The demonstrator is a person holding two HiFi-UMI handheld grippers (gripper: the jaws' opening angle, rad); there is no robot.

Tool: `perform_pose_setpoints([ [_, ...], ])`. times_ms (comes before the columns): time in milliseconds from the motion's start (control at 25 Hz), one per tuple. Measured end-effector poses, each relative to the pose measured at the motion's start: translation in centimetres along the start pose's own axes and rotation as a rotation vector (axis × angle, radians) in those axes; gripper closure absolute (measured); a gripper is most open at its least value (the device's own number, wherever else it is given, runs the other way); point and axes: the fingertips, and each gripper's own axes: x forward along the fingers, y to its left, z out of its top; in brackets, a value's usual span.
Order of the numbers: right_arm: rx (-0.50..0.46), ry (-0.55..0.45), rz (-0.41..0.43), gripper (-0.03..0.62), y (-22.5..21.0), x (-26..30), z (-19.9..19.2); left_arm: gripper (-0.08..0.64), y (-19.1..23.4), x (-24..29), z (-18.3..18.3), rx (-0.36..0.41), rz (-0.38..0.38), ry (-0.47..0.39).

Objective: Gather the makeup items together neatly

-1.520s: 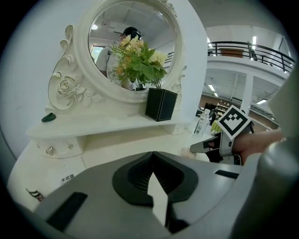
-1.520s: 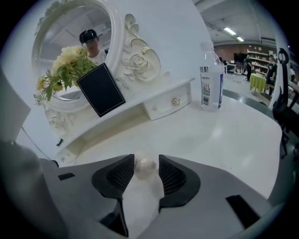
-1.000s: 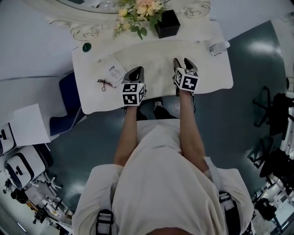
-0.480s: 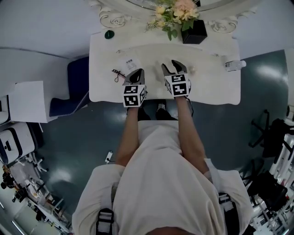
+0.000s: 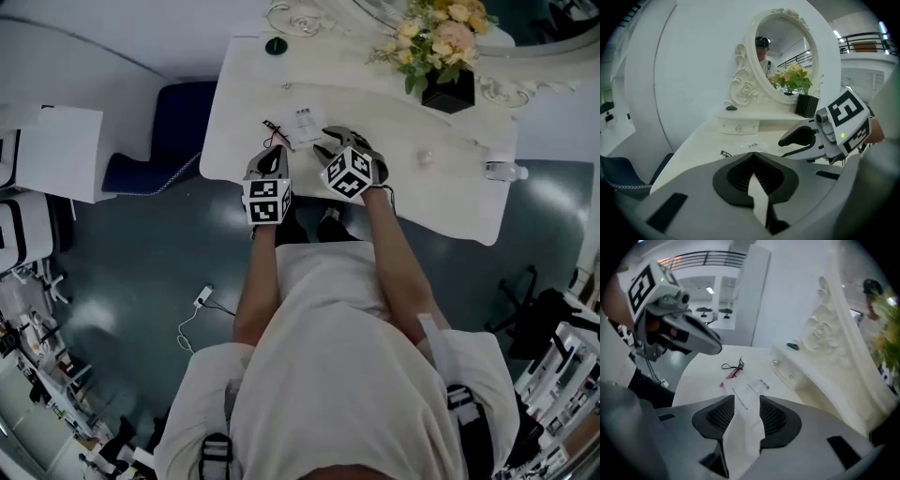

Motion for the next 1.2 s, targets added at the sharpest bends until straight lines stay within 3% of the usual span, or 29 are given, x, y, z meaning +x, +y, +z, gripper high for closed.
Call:
perform_pose_setpoints([
  [80,-0.137,0.042,0.043,0.393,1.5,1.3,0.3,0.545,1.2,-0.7,-0.5,-0.032,0.019,-0.009],
  [200,-0.259,0.076,0.092,0.393,3.4,2.6,0.5,0.545,2.5,-1.5,-0.9,-0.059,0.043,-0.016],
  [360,-0.355,0.102,0.119,0.399,4.8,4.2,0.9,0.546,3.7,-1.9,-0.6,-0.075,0.062,-0.026],
  [600,-0.445,0.138,0.091,0.436,4.8,5.9,1.3,0.545,4.8,-2.6,-0.3,-0.072,0.074,-0.031],
  [680,-0.462,0.136,0.067,0.535,4.5,5.9,1.6,0.545,5.2,-2.8,-0.3,-0.069,0.077,-0.031],
  [920,-0.449,0.117,0.008,0.551,3.6,4.9,1.9,0.546,4.6,-2.4,0.4,-0.063,0.059,-0.042],
  [1200,-0.363,0.143,-0.073,0.552,1.7,2.0,0.0,0.545,1.4,-0.9,1.1,-0.031,-0.005,-0.044],
])
